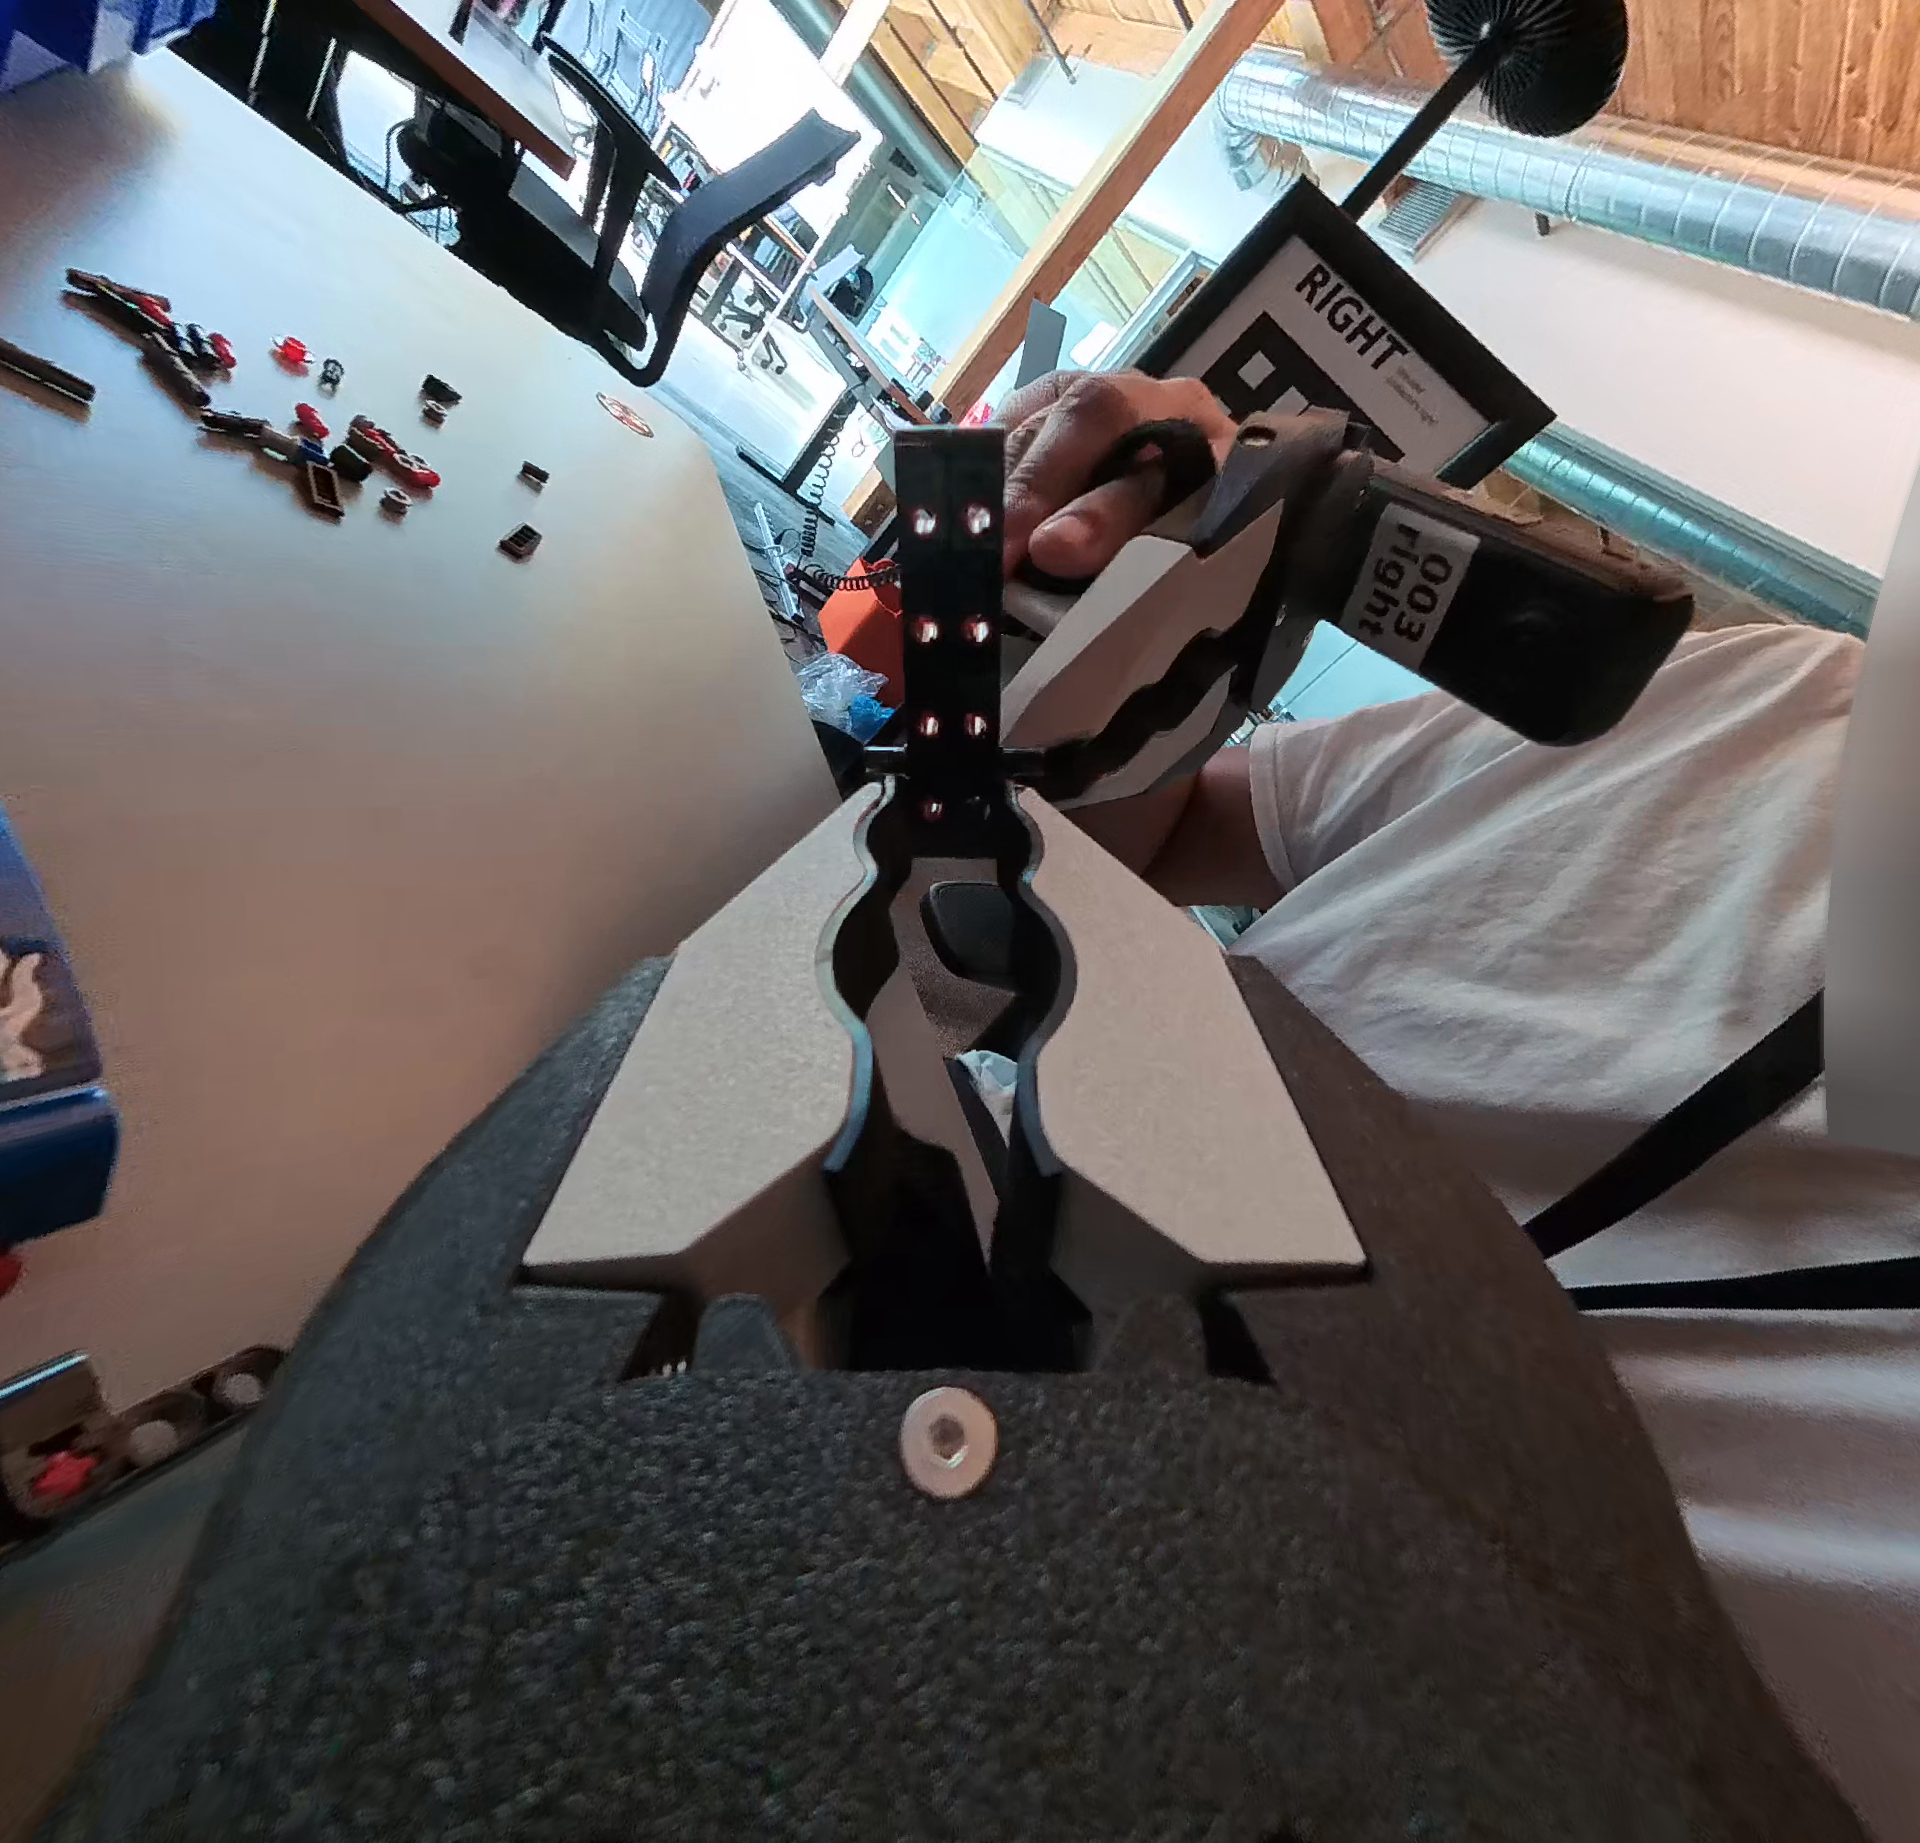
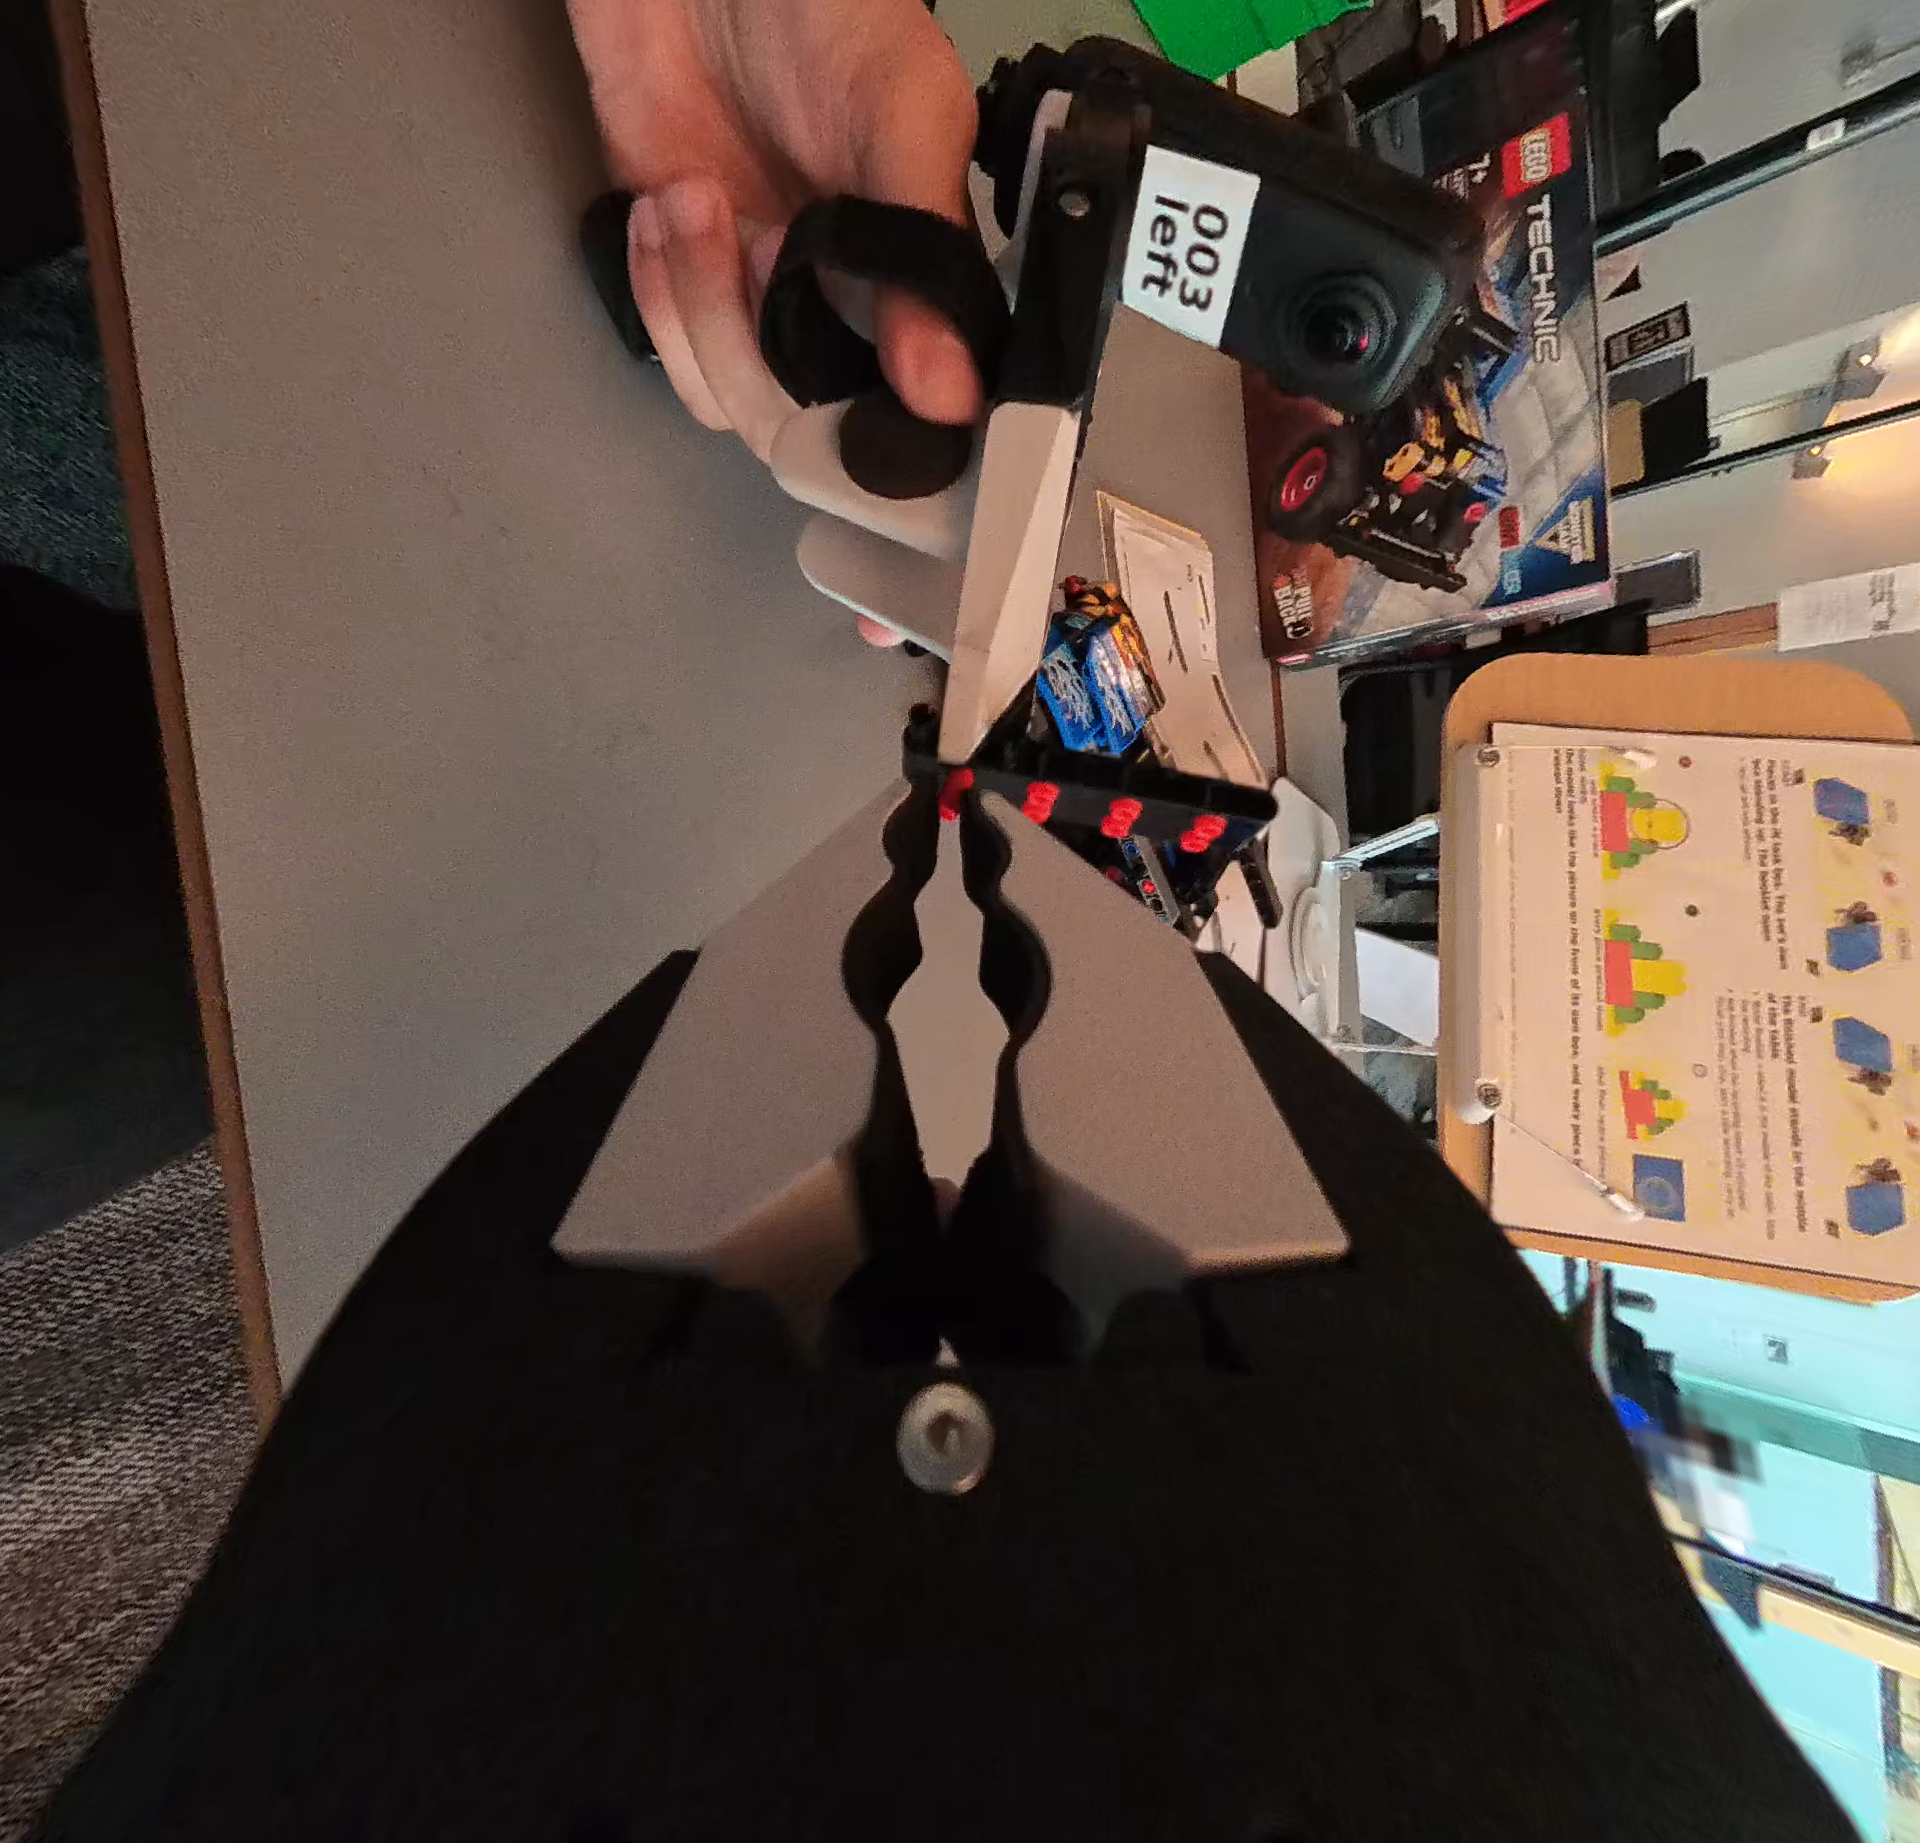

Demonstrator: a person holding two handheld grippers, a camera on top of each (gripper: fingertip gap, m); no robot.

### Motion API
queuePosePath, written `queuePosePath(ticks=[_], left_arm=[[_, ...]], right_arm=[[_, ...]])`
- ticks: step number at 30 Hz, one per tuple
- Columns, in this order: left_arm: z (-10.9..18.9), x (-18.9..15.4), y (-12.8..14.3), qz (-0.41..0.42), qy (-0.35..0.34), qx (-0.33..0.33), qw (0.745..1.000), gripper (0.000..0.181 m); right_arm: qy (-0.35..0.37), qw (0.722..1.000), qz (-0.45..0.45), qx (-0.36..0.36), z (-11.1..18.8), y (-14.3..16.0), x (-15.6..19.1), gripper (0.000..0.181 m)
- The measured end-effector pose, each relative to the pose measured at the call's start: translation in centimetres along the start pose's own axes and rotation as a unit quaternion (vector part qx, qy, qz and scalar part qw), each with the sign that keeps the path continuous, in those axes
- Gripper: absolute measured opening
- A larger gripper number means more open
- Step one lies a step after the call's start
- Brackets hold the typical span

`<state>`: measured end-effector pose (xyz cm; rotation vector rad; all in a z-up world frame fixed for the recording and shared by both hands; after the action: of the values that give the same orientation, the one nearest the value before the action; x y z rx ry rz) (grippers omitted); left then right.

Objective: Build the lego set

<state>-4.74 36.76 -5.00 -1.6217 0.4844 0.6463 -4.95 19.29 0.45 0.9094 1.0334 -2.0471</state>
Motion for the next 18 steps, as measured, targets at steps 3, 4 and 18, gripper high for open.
queuePosePath(ticks=[3, 4, 18], left_arm=[[0.00, -0.03, -0.02, 0.003, 0.007, -0.003, 1.000, 0.013], [0.00, -0.05, -0.03, 0.005, 0.009, -0.004, 1.000, 0.013], [0.05, -0.23, 0.22, 0.023, 0.063, 0.017, 0.998, 0.013]], right_arm=[[0.002, 1.000, 0.014, 0.003, 0.12, -0.21, -0.01, 0.003], [0.009, 1.000, 0.022, 0.002, 0.18, -0.28, -0.01, 0.003], [-0.008, 0.995, 0.090, -0.034, 0.69, -0.99, 0.09, 0.003]])
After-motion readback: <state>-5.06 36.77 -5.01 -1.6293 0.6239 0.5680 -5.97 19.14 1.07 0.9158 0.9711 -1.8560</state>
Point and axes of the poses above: each gripper's, where its closed fingertips meet, z back along the fingers, y out of its underside, x = y × z across the jaws, the point moved 10 cm from there along z, back along the fingers, and after that the axes turned 5 degrees about y, right-handed, at the moved point
